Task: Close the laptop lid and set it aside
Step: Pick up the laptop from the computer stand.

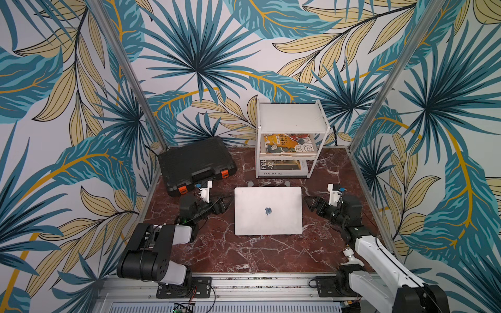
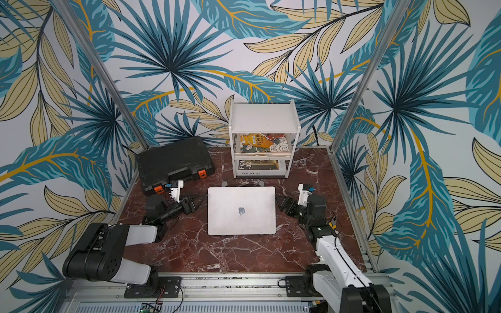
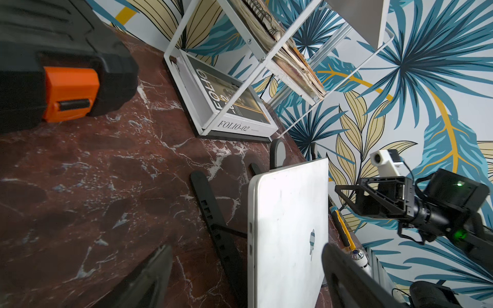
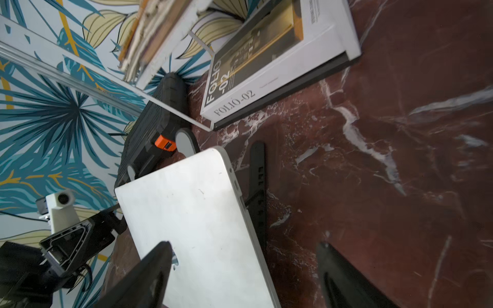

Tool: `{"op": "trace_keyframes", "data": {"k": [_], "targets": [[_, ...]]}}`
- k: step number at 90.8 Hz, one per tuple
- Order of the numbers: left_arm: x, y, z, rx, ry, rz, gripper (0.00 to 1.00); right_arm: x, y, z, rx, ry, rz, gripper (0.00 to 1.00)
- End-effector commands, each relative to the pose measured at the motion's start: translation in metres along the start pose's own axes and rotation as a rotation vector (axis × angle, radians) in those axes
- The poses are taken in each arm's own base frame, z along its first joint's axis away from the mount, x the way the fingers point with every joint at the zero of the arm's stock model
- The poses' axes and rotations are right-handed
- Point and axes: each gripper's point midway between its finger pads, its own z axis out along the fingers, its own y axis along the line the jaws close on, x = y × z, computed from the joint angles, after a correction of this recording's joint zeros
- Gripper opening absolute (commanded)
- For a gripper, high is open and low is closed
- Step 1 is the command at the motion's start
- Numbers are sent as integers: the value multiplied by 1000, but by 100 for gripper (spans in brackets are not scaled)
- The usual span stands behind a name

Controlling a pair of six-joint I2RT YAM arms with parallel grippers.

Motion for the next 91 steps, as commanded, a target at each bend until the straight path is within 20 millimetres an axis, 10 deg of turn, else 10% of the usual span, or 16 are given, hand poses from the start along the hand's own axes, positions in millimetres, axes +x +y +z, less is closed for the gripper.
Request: {"op": "trace_keyframes", "data": {"k": [1,29,91], "targets": [[2,-2,0,48,-11,5,91,-9,20,13,-197,-55,-23,88],[19,4,4,107,-14,-40,88,-26,14,48,-443,-66,46,76],[32,-4,22,105,5,-38,87,-17,26,34,-464,-74,-35,77]]}}
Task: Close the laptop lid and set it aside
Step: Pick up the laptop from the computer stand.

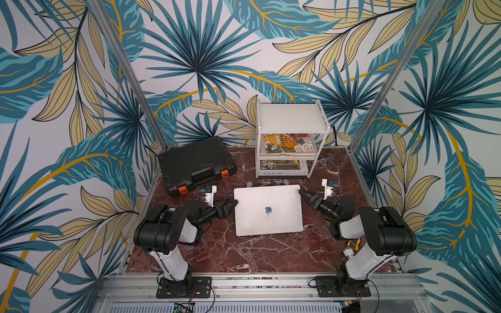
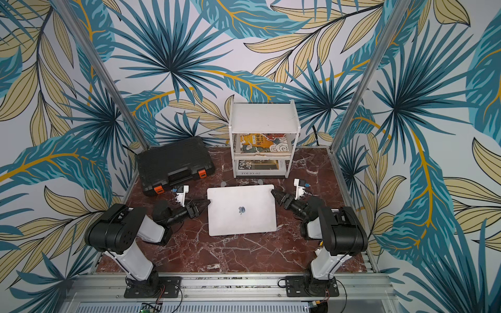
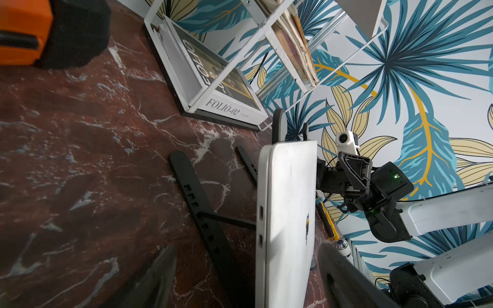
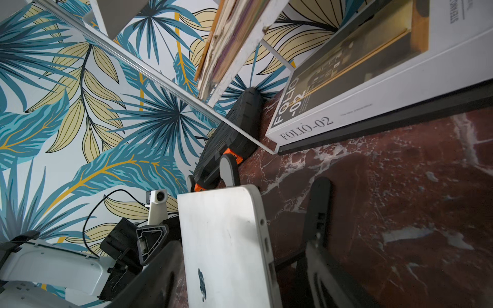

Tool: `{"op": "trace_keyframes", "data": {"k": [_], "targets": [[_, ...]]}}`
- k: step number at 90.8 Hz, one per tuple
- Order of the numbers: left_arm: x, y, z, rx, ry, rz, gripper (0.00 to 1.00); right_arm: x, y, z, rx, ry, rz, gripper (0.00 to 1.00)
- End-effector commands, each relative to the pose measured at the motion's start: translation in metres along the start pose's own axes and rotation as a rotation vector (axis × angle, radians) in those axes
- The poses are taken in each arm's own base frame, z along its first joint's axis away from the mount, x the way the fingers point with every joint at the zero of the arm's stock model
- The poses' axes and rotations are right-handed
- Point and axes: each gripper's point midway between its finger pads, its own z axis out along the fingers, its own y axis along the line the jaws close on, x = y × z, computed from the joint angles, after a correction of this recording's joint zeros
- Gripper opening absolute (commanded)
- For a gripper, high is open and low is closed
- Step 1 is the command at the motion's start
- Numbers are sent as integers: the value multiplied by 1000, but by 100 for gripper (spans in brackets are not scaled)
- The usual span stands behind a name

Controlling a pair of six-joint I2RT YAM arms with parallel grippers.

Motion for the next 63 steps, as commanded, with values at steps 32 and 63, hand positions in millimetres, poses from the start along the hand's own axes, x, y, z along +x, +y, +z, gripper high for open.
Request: {"op": "trace_keyframes", "data": {"k": [32,63], "targets": [[-3,-9,12,17,-9,56,64,18,7,10,-45,59,-12,74],[-5,-10,19,51,-6,41,44,27,5,15,-46,84,14,69]]}}
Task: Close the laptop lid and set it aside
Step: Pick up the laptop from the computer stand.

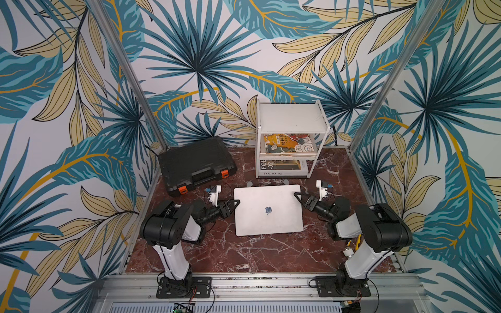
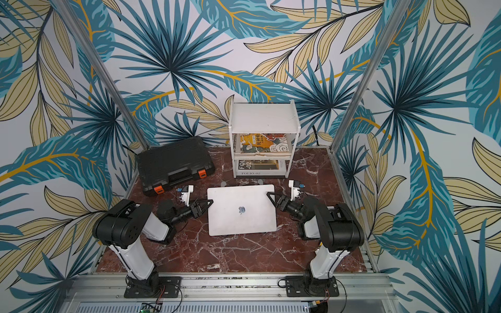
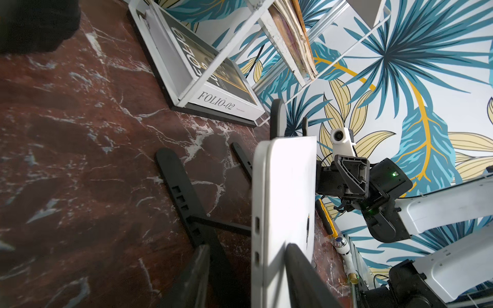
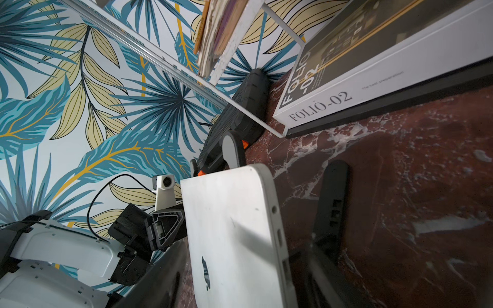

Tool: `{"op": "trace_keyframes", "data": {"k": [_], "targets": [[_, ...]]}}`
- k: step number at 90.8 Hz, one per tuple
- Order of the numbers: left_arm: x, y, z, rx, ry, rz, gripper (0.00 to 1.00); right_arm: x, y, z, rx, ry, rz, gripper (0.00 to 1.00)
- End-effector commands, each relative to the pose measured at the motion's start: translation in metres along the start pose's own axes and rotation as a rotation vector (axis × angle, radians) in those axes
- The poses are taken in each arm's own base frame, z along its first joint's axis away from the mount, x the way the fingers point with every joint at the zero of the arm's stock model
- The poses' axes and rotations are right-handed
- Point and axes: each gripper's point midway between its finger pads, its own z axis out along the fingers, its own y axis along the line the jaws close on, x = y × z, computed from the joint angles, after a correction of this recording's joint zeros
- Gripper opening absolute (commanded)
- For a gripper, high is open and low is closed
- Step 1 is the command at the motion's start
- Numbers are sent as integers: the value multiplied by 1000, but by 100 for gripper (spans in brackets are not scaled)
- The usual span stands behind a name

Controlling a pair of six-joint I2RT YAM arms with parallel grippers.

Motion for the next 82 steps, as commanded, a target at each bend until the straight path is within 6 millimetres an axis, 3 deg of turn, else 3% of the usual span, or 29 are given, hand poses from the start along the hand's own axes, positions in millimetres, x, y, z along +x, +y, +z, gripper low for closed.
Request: {"op": "trace_keyframes", "data": {"k": [1,26,44,82], "targets": [[-6,-3,4,20,-11,21,44,4,1,4,-19,18,-2,68],[-6,-2,5,19,-10,25,41,4,3,6,-27,20,-3,61],[-8,-1,7,17,-9,16,29,4,6,7,-33,22,9,51],[-11,-2,7,18,-22,9,24,2,12,5,-37,9,8,32]]}}
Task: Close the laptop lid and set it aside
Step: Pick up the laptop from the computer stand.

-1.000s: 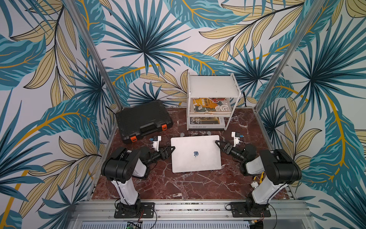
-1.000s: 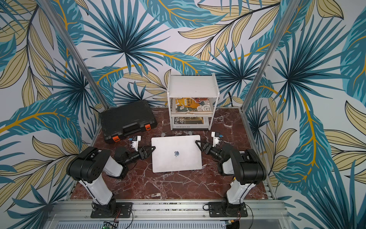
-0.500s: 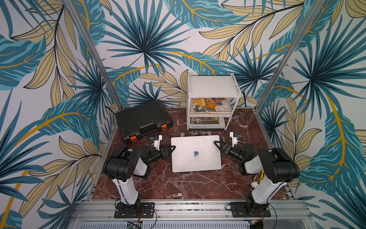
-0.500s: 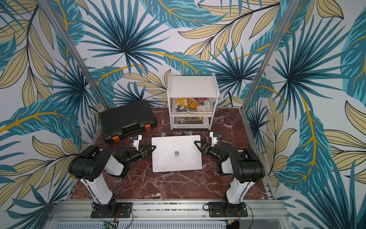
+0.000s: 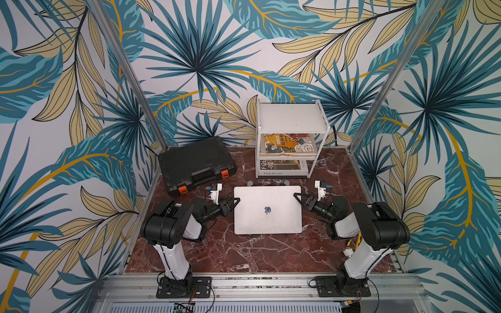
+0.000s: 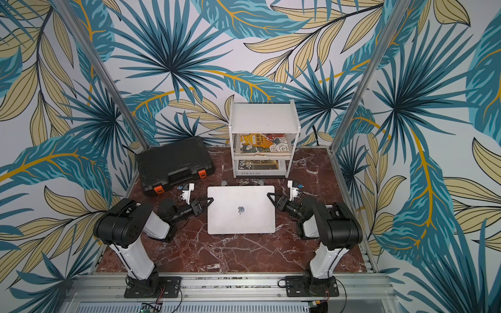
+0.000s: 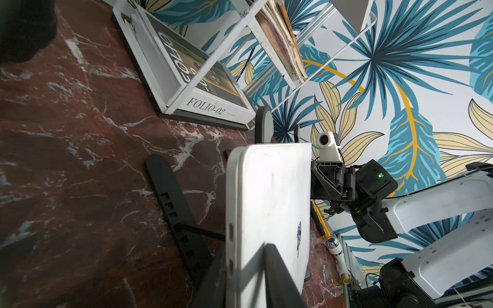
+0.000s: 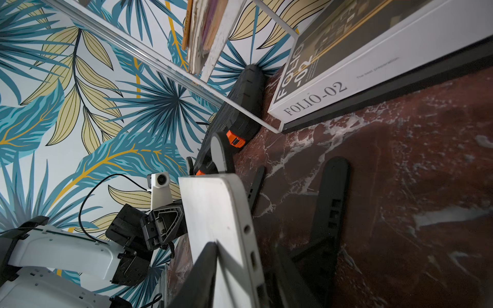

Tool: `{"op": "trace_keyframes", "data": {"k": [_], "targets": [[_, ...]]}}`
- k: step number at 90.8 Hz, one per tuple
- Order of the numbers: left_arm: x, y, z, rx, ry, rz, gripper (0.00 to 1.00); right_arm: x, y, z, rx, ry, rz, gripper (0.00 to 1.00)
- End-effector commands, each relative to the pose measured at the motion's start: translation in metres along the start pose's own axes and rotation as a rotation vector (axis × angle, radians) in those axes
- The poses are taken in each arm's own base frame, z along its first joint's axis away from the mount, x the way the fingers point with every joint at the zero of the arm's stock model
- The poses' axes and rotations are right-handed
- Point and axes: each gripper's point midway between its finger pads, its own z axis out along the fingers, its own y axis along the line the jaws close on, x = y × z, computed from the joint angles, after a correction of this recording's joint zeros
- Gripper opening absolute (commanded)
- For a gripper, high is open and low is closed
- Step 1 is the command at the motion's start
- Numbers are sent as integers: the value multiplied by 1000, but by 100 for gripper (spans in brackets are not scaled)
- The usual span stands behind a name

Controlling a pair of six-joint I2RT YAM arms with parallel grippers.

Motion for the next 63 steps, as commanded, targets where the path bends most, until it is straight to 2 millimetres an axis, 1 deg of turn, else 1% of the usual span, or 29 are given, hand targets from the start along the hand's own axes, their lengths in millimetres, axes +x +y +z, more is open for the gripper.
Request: {"op": "trace_keyframes", "data": {"k": [1,12,20,30,37,43,49,53,63], "targets": [[-4,3,2,-9,-19,15,24,-1,18,1,-54,4,-34,31],[-5,3,3,-8,-21,11,24,-2,19,1,-59,5,-30,28],[-6,3,3,-7,-21,9,23,-3,23,1,-67,3,-34,23],[-7,1,3,-1,-21,8,17,-5,26,0,-72,-3,-32,22],[-8,-1,3,1,-23,7,16,-7,27,0,-74,-7,-28,20],[-10,-1,3,-2,-24,4,16,-8,29,0,-77,-11,-23,17],[-12,-4,3,-1,-23,7,15,-9,31,0,-81,-13,-17,15],[-13,-4,3,-6,-20,3,13,-10,32,-1,-84,-14,-14,12],[-17,-7,3,-19,-16,-13,9,-13,39,-1,-99,-19,-1,9]]}}
